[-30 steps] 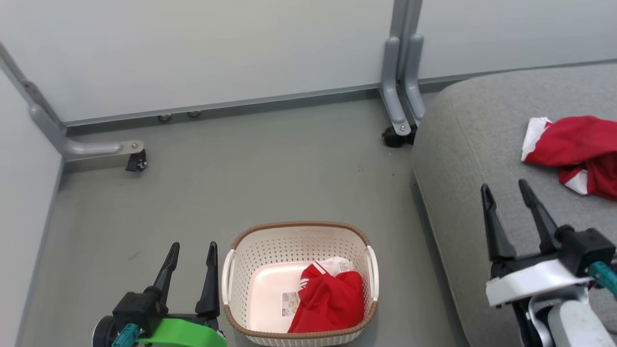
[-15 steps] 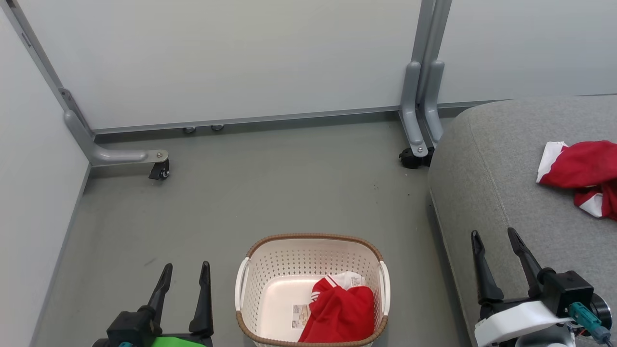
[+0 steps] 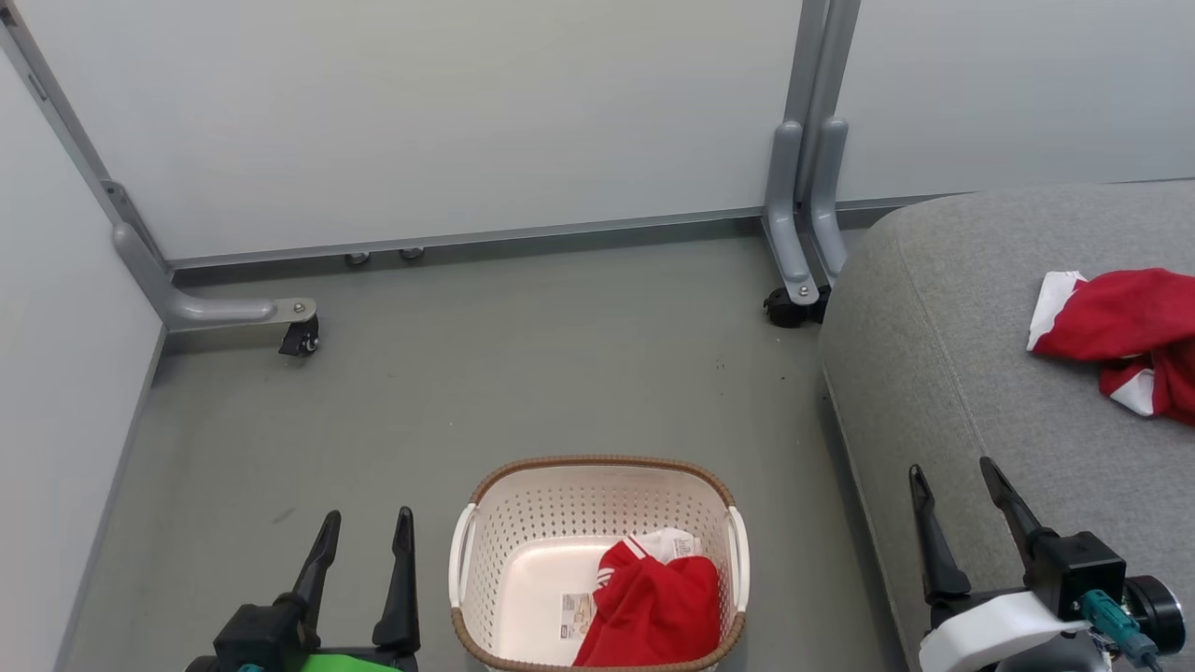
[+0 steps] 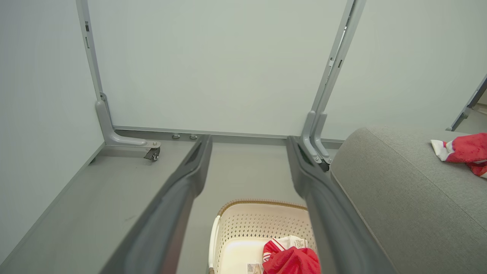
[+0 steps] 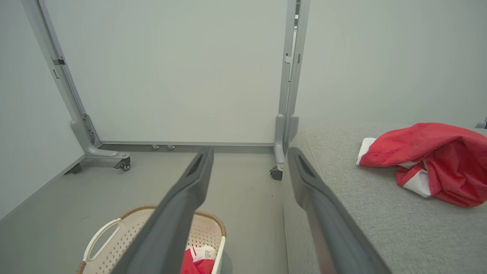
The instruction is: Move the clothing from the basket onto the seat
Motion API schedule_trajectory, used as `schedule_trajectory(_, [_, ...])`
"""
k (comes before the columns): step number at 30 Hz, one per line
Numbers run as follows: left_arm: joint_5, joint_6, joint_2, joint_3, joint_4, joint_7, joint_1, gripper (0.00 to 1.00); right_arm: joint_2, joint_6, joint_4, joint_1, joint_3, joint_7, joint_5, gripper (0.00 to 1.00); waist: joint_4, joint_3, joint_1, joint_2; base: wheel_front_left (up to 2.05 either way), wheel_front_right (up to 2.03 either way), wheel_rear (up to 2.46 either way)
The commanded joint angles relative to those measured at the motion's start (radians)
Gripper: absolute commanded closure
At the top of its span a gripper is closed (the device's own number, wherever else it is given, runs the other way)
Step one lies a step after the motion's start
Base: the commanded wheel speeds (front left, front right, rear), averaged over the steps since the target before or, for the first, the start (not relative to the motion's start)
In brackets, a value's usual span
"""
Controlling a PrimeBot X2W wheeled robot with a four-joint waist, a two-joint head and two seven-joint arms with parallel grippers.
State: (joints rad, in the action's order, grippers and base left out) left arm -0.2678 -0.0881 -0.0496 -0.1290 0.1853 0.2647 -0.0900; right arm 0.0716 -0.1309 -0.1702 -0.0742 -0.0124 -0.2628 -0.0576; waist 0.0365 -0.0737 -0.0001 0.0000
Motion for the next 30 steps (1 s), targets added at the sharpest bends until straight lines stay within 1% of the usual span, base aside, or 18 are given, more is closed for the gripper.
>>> schedule_trajectory(1, [-0.011, 0.000, -0.002, -0.001, 0.001, -0.001, -0.012, 0.00, 0.000, 0.000, -0.002, 0.011, -0.003, -0.003, 0.009, 0.00, -0.001, 0.000, 0.0001, 0.0000, 0.00, 0.00, 0.00])
schedule_trajectory(12, [-0.013, 0.002, -0.002, -0.008, 0.007, -0.001, -0.006, 0.00, -0.002, 0.000, -0.003, 0.019, -0.009, -0.003, 0.018, 0.00, -0.004, 0.008, 0.0001, 0.0000, 0.00, 0.00, 0.00])
schedule_trajectory(20, [-0.019, 0.005, -0.002, -0.020, 0.021, -0.001, 0.016, 0.00, 0.015, 0.000, 0.014, 0.033, -0.010, -0.003, 0.016, 0.00, -0.022, 0.055, 0.0001, 0.0000, 0.00, 0.00, 0.00])
schedule_trajectory(24, [-0.015, 0.002, -0.002, -0.036, 0.034, -0.001, 0.045, 0.00, 0.029, 0.000, 0.038, 0.053, -0.015, -0.003, 0.020, 0.00, -0.038, 0.110, 0.0001, 0.0000, 0.00, 0.00, 0.00])
schedule_trajectory(30, [0.017, -0.008, -0.002, -0.085, 0.090, -0.001, 0.173, 0.00, 0.064, 0.000, 0.112, 0.149, -0.041, -0.003, 0.012, 0.00, -0.071, 0.300, 0.0001, 0.0000, 0.00, 0.00, 0.00])
